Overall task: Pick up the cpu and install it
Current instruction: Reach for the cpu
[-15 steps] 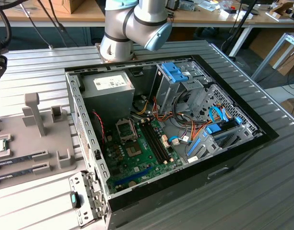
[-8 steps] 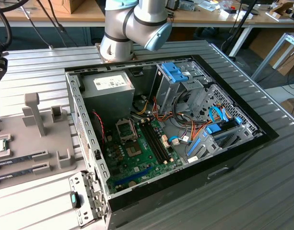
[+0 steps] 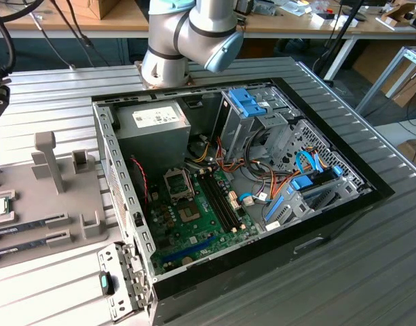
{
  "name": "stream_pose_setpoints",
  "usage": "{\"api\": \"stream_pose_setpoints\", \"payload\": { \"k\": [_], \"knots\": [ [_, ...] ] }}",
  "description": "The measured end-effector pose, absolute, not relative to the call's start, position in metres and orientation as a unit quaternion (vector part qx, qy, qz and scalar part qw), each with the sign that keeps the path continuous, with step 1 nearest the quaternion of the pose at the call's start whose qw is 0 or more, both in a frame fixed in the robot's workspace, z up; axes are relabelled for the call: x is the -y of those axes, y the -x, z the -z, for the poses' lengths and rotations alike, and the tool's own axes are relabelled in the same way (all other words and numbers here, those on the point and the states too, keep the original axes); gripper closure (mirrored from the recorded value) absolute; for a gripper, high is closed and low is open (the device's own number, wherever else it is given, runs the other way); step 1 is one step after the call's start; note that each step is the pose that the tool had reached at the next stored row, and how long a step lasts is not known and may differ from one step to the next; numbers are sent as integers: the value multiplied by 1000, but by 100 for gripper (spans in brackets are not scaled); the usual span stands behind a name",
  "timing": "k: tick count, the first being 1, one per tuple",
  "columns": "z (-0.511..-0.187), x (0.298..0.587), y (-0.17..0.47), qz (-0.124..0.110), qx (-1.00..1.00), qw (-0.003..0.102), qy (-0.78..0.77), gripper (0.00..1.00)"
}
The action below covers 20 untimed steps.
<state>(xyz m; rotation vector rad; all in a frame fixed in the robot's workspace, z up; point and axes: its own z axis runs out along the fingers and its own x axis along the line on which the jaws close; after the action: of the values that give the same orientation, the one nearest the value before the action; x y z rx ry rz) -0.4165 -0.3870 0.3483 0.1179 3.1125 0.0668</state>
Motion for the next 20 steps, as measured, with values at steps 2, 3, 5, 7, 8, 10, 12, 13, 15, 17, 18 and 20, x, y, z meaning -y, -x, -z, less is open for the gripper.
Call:
{"api": "stream_pose_setpoints", "payload": {
  "k": [2, 3, 5, 7, 8, 10, 12, 13, 15, 17, 18, 20],
  "knots": [
    [-348, 387, 417, -21, -999, 13, -38, 89],
    [-347, 387, 417, -21, -999, 13, -38, 89],
    [-347, 387, 418, -21, -999, 13, -38, 89],
    [-345, 387, 419, -21, -999, 13, -38, 89],
    [-345, 386, 419, -21, -999, 13, -38, 89],
    [-344, 386, 420, -21, -999, 13, -38, 89],
    [-343, 386, 420, -21, -999, 13, -38, 89],
    [-343, 386, 421, -21, -999, 13, -38, 89],
    [-342, 386, 421, -21, -999, 13, -38, 89],
    [-341, 386, 421, -21, -999, 13, -38, 89],
    [-341, 385, 422, -21, -999, 13, -38, 89],
    [-340, 384, 422, -21, -999, 13, -38, 89]
  ]
}}
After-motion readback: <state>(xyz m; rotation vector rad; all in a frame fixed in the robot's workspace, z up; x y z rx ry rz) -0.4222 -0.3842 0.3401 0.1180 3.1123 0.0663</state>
